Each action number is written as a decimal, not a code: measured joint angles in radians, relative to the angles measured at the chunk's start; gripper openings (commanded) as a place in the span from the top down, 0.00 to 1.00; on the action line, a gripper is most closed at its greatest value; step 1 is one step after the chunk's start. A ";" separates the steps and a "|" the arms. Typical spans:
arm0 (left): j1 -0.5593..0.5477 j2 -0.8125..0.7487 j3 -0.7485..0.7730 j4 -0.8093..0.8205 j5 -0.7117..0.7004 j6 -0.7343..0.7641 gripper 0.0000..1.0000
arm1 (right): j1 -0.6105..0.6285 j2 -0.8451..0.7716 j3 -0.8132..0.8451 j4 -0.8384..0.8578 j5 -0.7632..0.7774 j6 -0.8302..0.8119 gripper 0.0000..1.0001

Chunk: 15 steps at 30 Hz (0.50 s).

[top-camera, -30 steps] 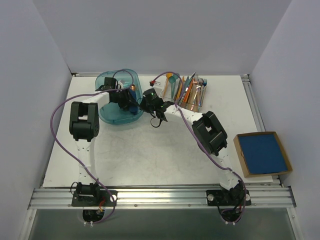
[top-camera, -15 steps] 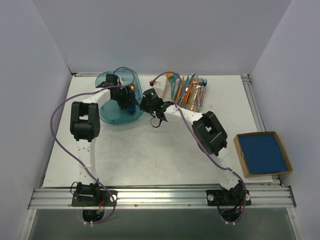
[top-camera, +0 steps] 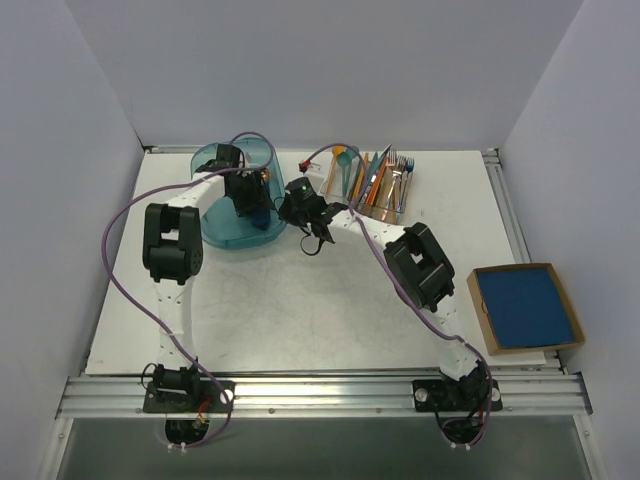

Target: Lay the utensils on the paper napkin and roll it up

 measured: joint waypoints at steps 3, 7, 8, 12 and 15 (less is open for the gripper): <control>-0.003 0.000 0.017 -0.025 -0.029 0.011 0.31 | 0.000 0.000 0.000 0.000 0.000 0.000 0.94; -0.003 0.000 0.033 -0.056 -0.064 0.022 0.29 | 0.000 0.000 0.000 0.000 0.000 0.000 0.94; -0.003 0.000 0.035 -0.061 -0.068 0.023 0.28 | 0.000 0.000 0.000 0.000 0.000 0.000 0.94; -0.003 0.000 0.045 -0.080 -0.071 0.030 0.24 | 0.000 0.000 0.004 -0.007 -0.001 0.000 0.93; -0.002 0.000 0.051 -0.084 -0.063 0.033 0.19 | 0.001 0.000 0.004 -0.008 -0.001 0.000 0.91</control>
